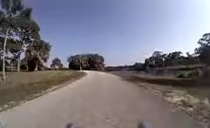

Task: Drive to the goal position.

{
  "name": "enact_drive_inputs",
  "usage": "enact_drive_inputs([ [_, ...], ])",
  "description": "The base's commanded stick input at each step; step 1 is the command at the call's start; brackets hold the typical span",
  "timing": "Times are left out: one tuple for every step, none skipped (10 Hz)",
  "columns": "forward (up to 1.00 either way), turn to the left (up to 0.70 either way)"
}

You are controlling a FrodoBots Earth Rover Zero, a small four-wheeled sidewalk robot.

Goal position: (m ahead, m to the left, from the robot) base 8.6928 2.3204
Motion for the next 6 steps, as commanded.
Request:
enact_drive_inputs([
  [1.00, 0.02],
  [1.00, 0.02],
  [1.00, 0.02],
  [1.00, 0.01],
  [1.00, 0.00],
  [1.00, 0.01],
])
